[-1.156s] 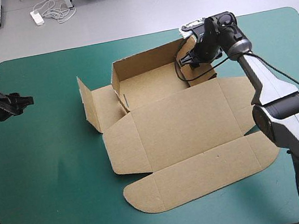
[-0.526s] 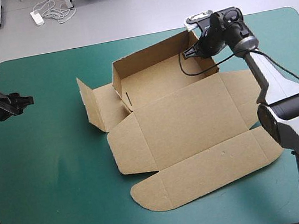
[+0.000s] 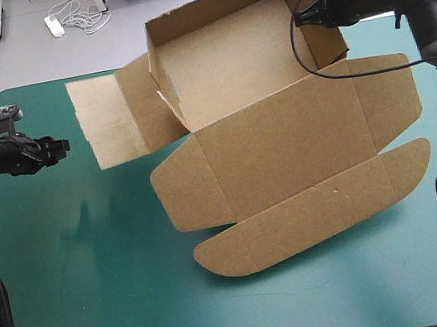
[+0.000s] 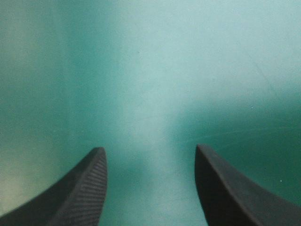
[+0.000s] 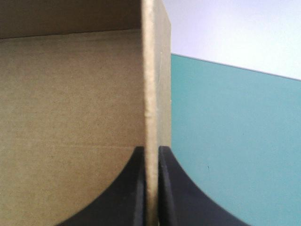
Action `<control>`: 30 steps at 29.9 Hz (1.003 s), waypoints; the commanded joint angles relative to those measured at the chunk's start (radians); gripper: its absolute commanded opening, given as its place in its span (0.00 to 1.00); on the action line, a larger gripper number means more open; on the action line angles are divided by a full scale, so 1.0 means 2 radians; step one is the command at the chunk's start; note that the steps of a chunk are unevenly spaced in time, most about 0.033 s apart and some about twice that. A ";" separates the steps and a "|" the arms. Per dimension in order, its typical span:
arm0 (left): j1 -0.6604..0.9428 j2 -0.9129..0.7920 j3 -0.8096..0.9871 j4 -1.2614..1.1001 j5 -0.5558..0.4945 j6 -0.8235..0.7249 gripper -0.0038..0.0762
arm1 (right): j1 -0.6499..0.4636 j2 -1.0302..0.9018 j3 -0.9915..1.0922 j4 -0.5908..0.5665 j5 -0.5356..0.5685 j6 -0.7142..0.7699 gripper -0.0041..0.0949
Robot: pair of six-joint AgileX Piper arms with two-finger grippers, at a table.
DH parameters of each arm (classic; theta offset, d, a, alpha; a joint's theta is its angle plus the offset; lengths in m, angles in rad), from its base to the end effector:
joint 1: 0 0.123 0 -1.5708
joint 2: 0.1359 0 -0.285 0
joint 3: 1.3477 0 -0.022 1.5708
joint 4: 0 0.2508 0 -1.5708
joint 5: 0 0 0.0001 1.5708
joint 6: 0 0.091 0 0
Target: Fold the box
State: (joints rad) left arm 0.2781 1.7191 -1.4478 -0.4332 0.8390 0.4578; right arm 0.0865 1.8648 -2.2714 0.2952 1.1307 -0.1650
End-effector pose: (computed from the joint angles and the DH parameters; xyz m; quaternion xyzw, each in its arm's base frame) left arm 0.3722 0.0767 0.3007 -0.0103 0.9450 -0.0849 0.3158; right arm 0.3970 0.0585 0.4692 -0.1147 0.8758 0.1294 0.4507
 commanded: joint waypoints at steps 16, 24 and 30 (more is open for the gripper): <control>-0.007 0.101 -0.013 -0.570 0.189 0.246 0.55 | -0.040 -0.045 -0.016 0.132 -0.028 -0.026 0.02; -0.067 0.107 -0.013 -0.657 0.230 0.259 0.55 | -0.040 -0.029 -0.016 0.144 -0.029 -0.030 0.02; -0.101 0.097 -0.022 -0.672 0.230 0.259 0.55 | -0.040 -0.014 -0.016 0.125 -0.033 -0.030 0.02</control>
State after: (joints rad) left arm 0.0961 1.9858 -1.4497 -1.6599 1.1741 0.9753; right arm 0.0139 1.8781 -2.2754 0.5230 1.1401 -0.2312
